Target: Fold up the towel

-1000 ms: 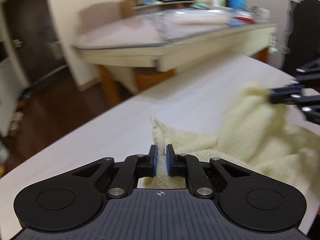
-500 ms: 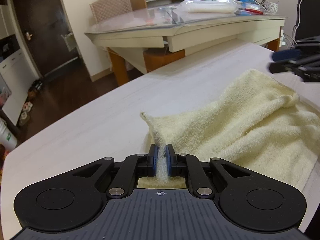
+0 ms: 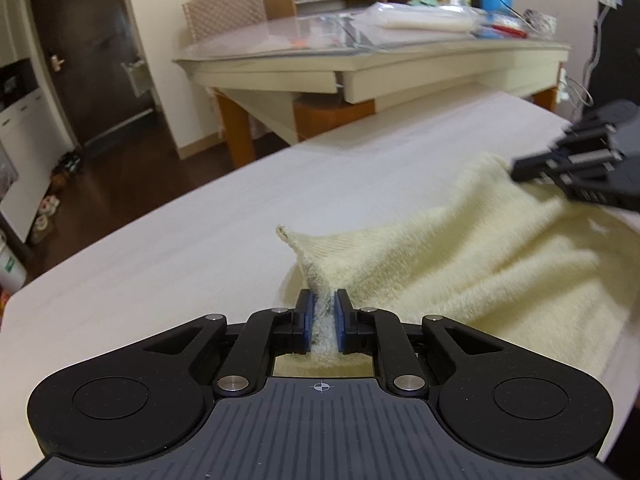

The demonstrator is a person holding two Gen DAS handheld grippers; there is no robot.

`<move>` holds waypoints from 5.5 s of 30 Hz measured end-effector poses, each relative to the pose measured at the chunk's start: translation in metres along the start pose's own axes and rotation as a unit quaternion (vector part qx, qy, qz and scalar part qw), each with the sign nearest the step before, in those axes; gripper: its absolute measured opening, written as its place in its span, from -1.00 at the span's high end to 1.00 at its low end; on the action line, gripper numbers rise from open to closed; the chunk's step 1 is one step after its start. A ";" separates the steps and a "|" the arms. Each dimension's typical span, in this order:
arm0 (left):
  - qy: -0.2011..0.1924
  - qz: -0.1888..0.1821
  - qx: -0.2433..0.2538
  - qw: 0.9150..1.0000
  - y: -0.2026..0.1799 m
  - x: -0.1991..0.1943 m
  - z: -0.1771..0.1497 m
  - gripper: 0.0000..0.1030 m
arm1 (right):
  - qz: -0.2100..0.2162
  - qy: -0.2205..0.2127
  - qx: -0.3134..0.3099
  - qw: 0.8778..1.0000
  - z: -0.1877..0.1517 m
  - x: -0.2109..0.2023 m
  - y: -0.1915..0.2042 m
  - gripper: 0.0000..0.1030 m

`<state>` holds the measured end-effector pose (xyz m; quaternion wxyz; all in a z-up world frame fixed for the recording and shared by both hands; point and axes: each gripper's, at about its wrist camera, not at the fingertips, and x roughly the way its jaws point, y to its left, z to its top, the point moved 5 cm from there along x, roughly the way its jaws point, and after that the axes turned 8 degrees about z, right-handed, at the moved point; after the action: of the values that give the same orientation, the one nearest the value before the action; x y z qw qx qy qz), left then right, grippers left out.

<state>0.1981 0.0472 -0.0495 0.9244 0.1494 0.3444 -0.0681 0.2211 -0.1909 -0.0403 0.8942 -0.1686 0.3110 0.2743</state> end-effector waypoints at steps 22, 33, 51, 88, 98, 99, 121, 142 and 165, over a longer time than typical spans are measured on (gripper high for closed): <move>0.012 -0.016 -0.002 1.000 -0.001 0.035 0.027 0.60 | 0.021 -0.024 0.005 0.999 0.030 0.011 0.001 0.61; 0.007 0.042 0.004 0.999 0.011 0.046 0.024 0.38 | 0.060 0.016 0.009 0.998 0.010 0.003 0.008 0.62; 0.003 0.066 -0.004 0.998 0.021 0.059 0.031 0.34 | 0.045 0.020 -0.002 0.999 -0.002 -0.017 0.015 0.42; -0.012 0.025 -0.015 1.000 -0.001 -0.013 0.008 0.17 | 0.021 -0.068 -0.094 0.993 -0.022 -0.086 0.045 0.32; -0.016 -0.125 0.103 0.987 -0.028 -0.099 -0.041 0.14 | 0.029 -0.069 -0.139 0.987 -0.056 -0.134 0.080 0.25; -0.015 -0.128 0.117 0.985 -0.032 -0.099 -0.044 0.14 | 0.030 -0.068 -0.140 0.987 -0.058 -0.135 0.082 0.25; -0.049 -0.155 0.113 0.980 -0.038 -0.120 -0.048 0.69 | 0.057 -0.022 -0.232 0.971 -0.088 -0.141 0.097 0.22; -0.050 -0.166 0.074 0.982 -0.023 -0.139 -0.051 0.69 | 0.027 -0.006 -0.298 0.954 -0.103 -0.133 0.103 0.49; -0.048 -0.139 0.011 0.989 -0.024 -0.146 -0.083 0.66 | -0.037 -0.007 -0.448 0.893 -0.091 -0.147 0.114 0.90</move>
<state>0.0311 0.0543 -0.0185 0.9195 0.1071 0.3165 -0.2073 0.0144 -0.2000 -0.0283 0.7356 -0.5605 0.1428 0.3526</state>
